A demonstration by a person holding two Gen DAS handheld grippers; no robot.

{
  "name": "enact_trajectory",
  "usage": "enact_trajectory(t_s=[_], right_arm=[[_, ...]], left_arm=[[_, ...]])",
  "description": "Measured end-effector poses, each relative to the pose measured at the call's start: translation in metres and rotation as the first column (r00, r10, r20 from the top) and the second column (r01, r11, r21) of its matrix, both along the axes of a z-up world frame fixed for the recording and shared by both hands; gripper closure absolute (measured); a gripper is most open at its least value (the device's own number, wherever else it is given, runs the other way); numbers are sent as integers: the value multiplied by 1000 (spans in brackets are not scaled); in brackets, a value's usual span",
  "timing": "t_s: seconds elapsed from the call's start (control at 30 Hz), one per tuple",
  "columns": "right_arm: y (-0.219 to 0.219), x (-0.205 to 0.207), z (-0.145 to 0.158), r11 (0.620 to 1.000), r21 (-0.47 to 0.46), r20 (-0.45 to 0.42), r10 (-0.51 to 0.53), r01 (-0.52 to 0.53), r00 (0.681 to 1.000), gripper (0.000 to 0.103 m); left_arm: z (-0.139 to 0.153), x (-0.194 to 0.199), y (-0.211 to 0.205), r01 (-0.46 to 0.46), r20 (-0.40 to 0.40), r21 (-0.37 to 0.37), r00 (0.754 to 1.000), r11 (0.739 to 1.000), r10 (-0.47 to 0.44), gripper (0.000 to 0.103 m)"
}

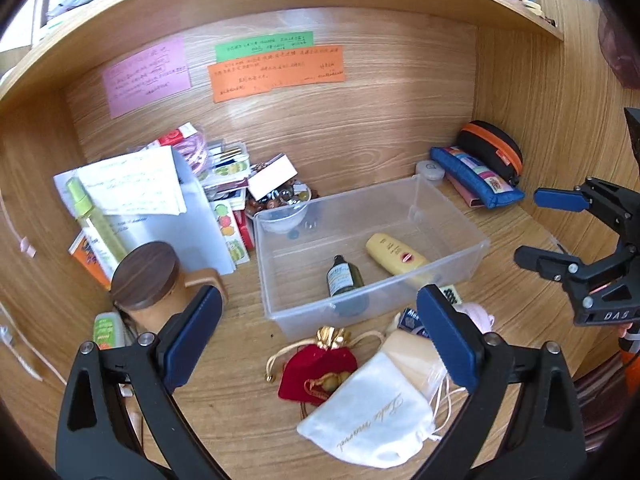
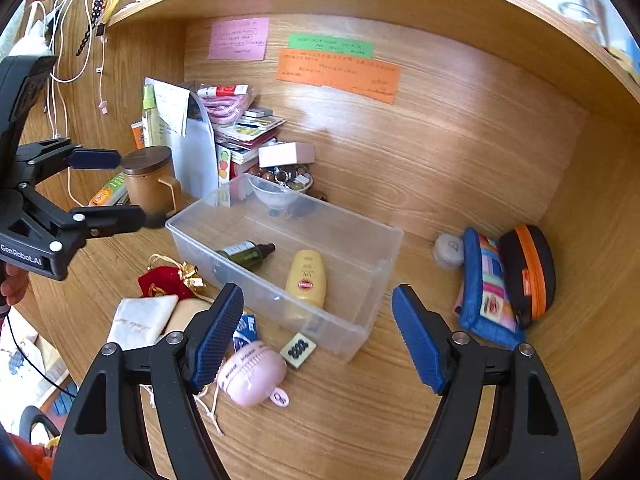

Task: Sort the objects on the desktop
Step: 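Move both tools back toward the loose items beside the bin, then grasp the white drawstring pouch with the left tool while the right grasps the pink brush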

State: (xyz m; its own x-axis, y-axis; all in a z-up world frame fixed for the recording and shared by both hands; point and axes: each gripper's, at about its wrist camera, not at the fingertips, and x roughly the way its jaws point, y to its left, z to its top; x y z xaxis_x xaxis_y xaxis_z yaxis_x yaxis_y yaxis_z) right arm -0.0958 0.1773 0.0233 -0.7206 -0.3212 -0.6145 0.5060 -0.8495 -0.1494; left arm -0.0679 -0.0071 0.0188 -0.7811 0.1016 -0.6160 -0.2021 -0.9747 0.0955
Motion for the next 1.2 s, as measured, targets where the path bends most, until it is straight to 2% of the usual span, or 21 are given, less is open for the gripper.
enact_trajectory(t_s=[0.1, 0.27, 0.6, 0.93, 1.2], right_arm=[[5, 7, -7, 1000, -14, 2, -14, 14, 1000, 28], [12, 15, -20, 999, -30, 20, -30, 30, 999, 28], [24, 20, -55, 996, -65, 112, -58, 66, 992, 28], [24, 20, -87, 988, -111, 212, -79, 104, 974, 28], [8, 12, -102, 990, -109, 248, -65, 94, 967, 28]], left_arm=[[-9, 11, -1, 2, 0, 1, 1000, 1000, -2, 3], [-35, 23, -1, 2, 46, 10, 999, 1000, -2, 3], [-83, 35, -2, -6, 143, 31, 990, 999, 1, 3], [-112, 32, -11, -13, 245, 185, 969, 983, -33, 3], [-128, 24, -11, -27, 281, 207, 959, 978, -33, 3]])
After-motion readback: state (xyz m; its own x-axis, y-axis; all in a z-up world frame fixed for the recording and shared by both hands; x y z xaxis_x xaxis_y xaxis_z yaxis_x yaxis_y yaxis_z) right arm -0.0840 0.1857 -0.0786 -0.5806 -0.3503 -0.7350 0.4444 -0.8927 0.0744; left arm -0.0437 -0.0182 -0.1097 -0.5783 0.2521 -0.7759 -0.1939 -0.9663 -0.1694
